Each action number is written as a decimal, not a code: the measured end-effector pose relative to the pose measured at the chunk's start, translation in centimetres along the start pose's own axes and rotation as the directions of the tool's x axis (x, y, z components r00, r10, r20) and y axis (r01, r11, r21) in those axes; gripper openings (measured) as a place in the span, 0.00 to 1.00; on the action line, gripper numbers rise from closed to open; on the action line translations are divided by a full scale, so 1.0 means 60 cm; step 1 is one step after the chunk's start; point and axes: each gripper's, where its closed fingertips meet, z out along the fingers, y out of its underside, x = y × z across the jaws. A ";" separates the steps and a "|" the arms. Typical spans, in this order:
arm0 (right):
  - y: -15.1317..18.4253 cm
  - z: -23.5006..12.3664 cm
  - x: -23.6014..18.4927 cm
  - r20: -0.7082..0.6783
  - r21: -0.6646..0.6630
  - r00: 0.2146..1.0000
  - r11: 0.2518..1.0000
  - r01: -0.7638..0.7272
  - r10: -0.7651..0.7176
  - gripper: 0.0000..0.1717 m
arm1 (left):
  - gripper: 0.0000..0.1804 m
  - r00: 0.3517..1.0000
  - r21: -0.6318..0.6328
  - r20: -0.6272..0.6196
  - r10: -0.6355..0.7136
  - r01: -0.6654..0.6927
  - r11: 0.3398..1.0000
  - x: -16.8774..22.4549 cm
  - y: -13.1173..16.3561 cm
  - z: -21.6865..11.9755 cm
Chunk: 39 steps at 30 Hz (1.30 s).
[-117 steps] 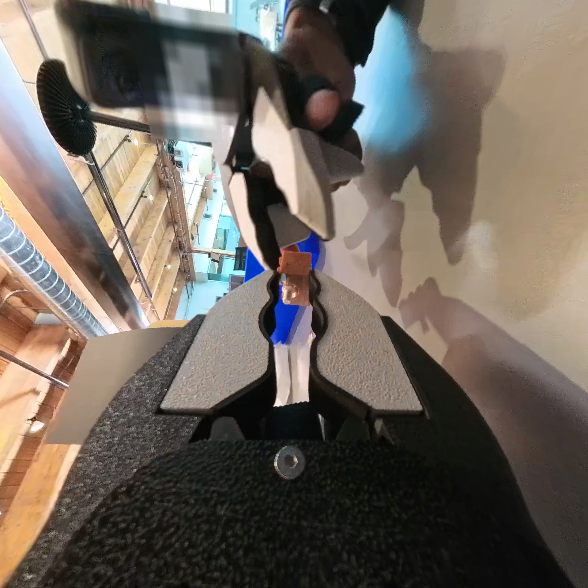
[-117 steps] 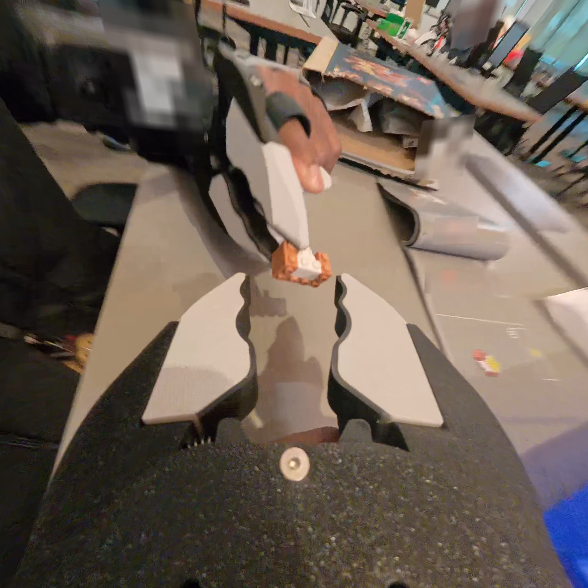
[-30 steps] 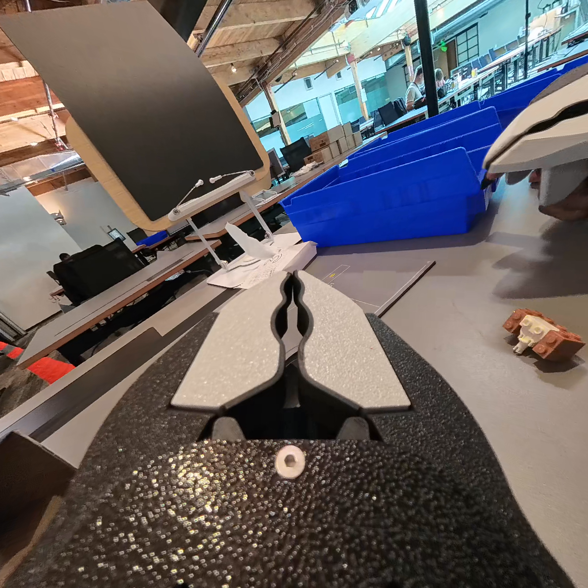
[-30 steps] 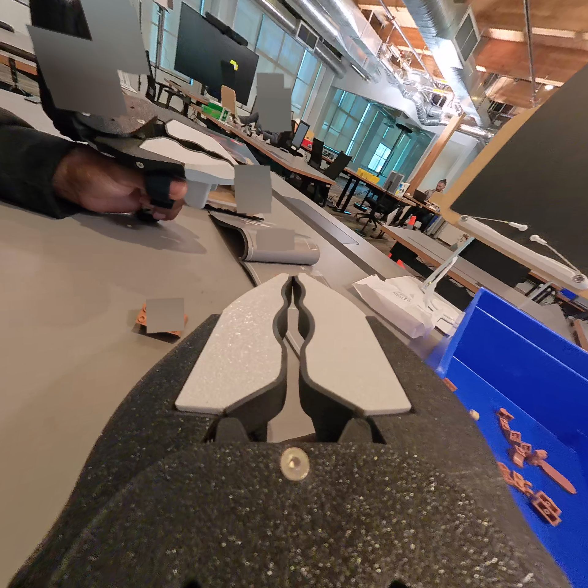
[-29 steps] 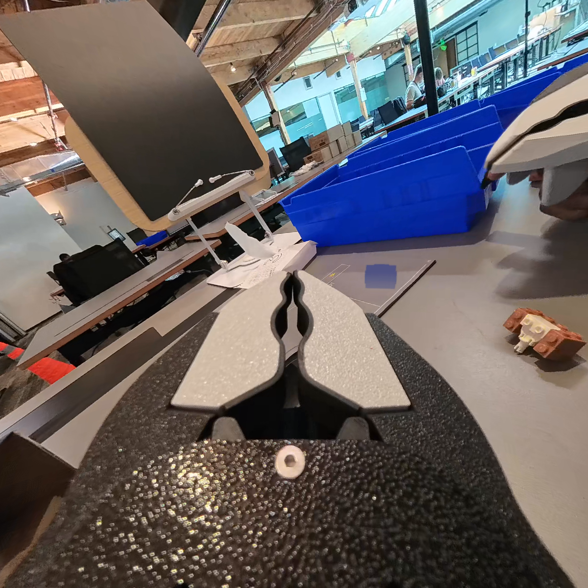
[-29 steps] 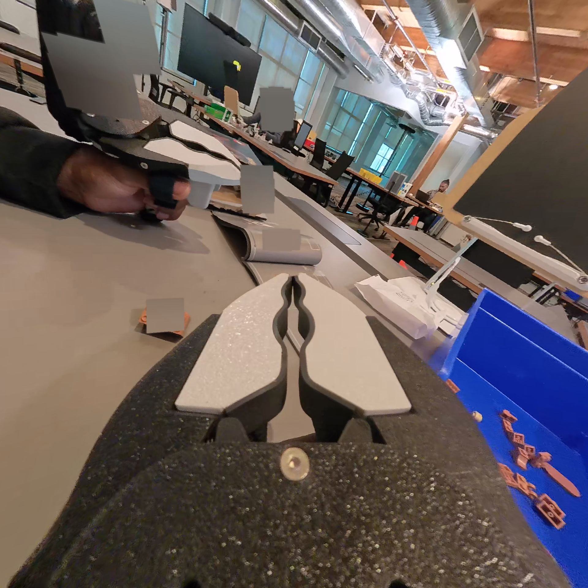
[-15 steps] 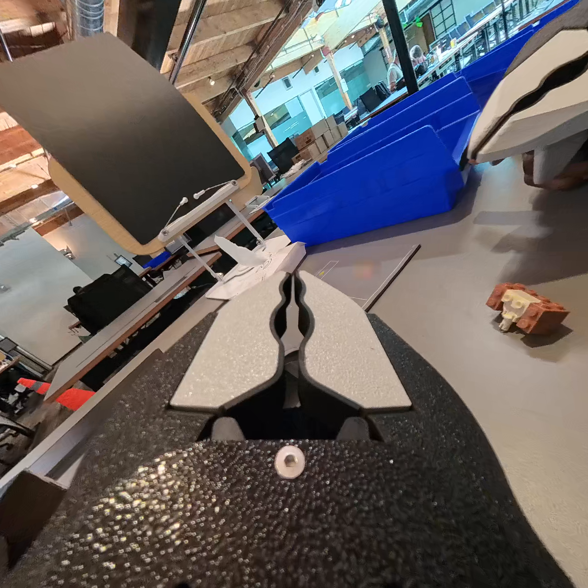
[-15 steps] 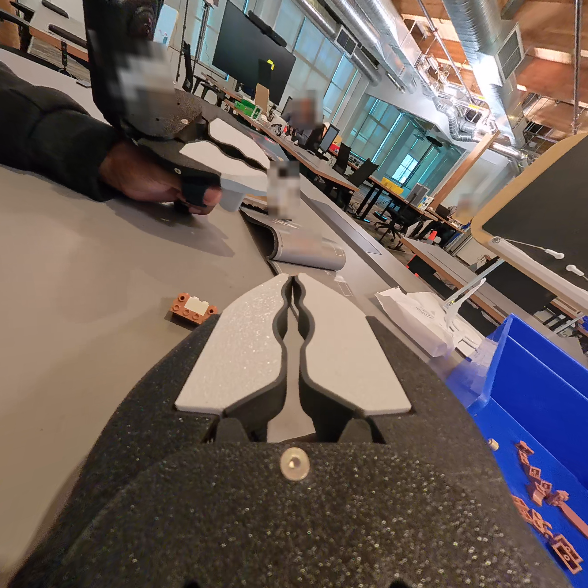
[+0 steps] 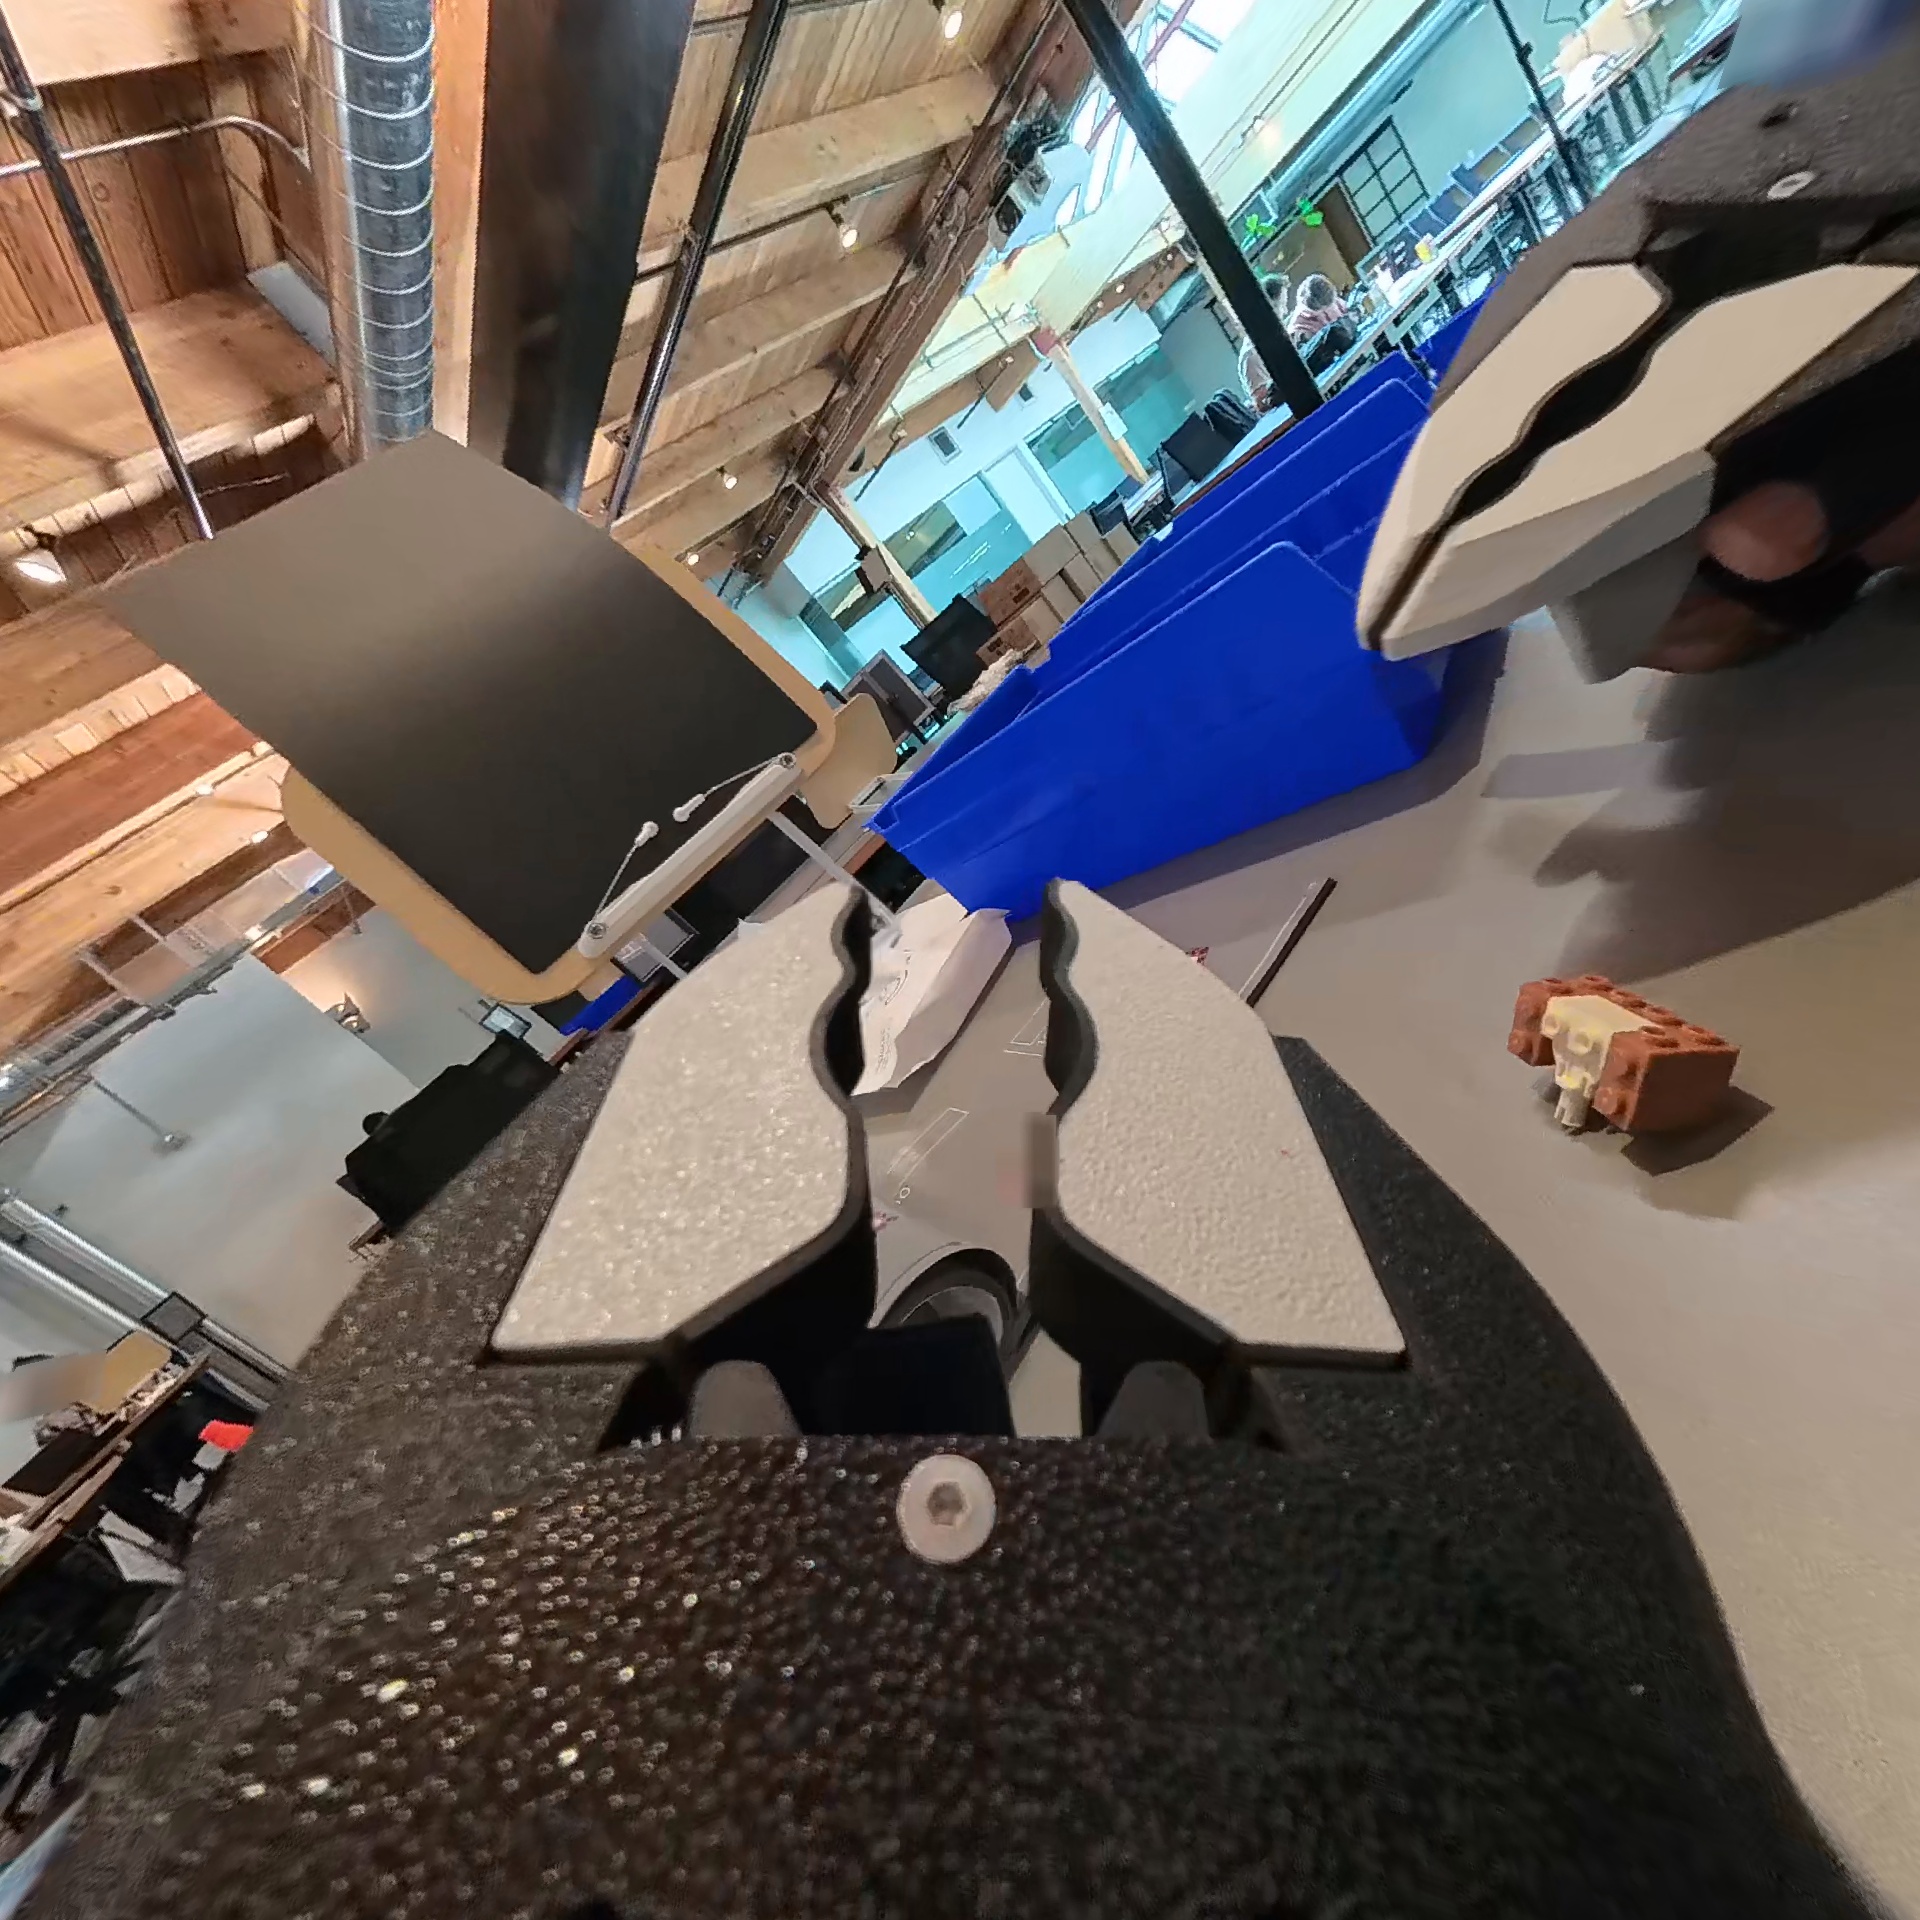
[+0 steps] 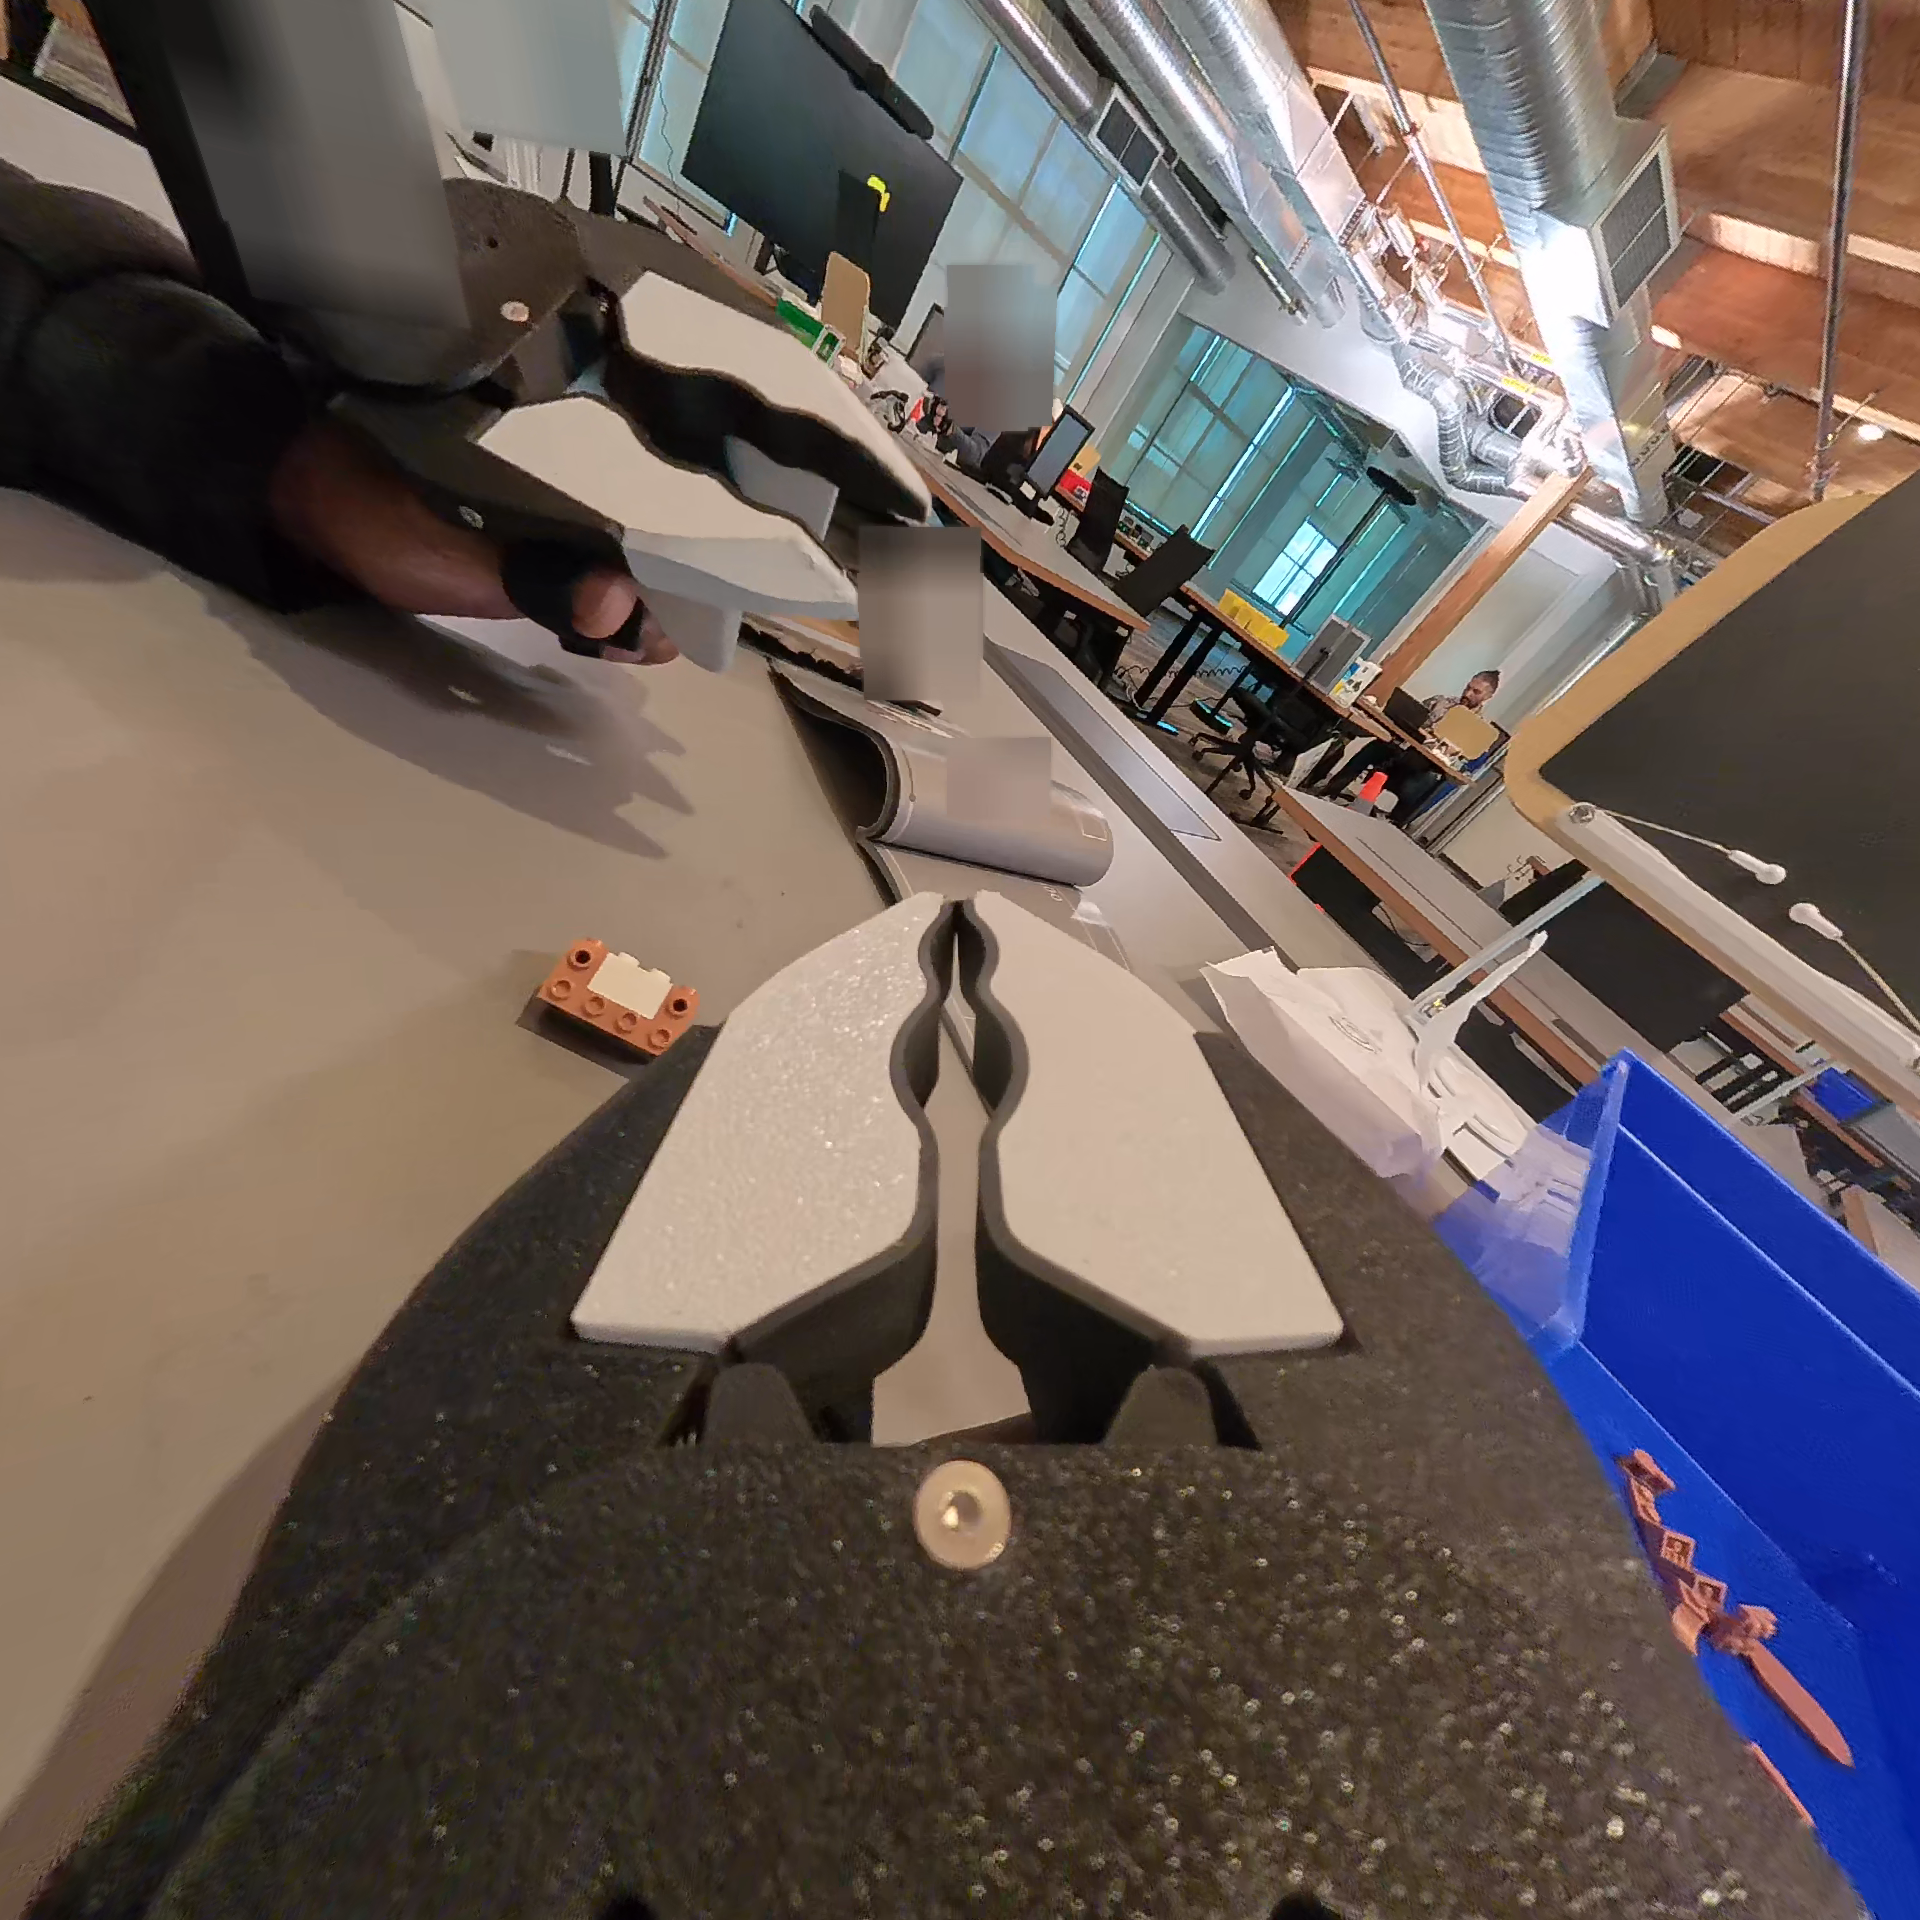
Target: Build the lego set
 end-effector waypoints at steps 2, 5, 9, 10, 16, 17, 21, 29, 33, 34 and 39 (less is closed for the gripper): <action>0.000 0.000 -0.004 0.007 -0.002 1.000 1.000 0.012 -0.012 0.00 | 0.18 1.000 0.004 0.005 -0.017 0.017 1.000 -0.003 0.001 0.000; 0.000 0.000 -0.007 0.013 -0.003 1.000 1.000 0.023 -0.023 0.00 | 0.20 0.999 0.005 0.008 -0.036 0.036 0.999 -0.005 0.003 0.001; 0.000 0.000 -0.006 0.004 -0.003 1.000 1.000 0.029 -0.029 0.00 | 0.22 0.999 -0.003 0.016 -0.045 0.045 0.999 -0.008 0.008 0.002; -0.002 0.000 -0.004 -0.003 0.000 0.999 0.999 0.033 -0.033 0.00 | 0.22 0.999 -0.006 0.018 -0.048 0.048 0.999 -0.010 0.009 0.002; -0.035 -0.018 0.008 -0.045 0.070 0.998 0.996 0.056 -0.053 0.00 | 0.22 0.997 -0.036 0.022 -0.070 0.071 0.997 -0.014 0.024 0.006; -0.044 -0.024 0.013 -0.049 0.089 0.998 0.995 0.042 -0.038 0.00 | 0.22 0.997 -0.042 0.022 -0.074 0.075 0.996 -0.015 0.027 0.007; -0.089 -0.066 0.062 -0.076 0.167 0.995 0.984 -0.055 0.069 0.00 | 0.22 0.995 -0.057 0.038 -0.096 0.098 0.994 -0.022 0.035 0.006; -0.049 -0.151 0.284 0.046 -0.187 0.995 0.979 -0.084 0.094 0.04 | 0.22 0.987 -0.082 0.063 -0.151 0.156 0.984 -0.037 0.052 0.011; 0.071 -0.116 0.339 0.309 -0.422 0.951 0.895 0.141 -0.004 0.08 | 0.22 0.989 -0.095 0.057 -0.140 0.145 0.985 -0.034 0.055 0.013; 0.109 -0.104 0.341 0.399 -0.464 0.917 0.857 0.224 -0.023 0.09 | 0.22 0.989 -0.098 0.055 -0.135 0.140 0.985 -0.033 0.055 0.014; 0.274 -0.040 0.336 0.686 -0.569 0.727 0.644 0.511 0.030 0.14 | 0.22 0.991 -0.103 0.055 -0.122 0.128 0.986 -0.032 0.056 0.012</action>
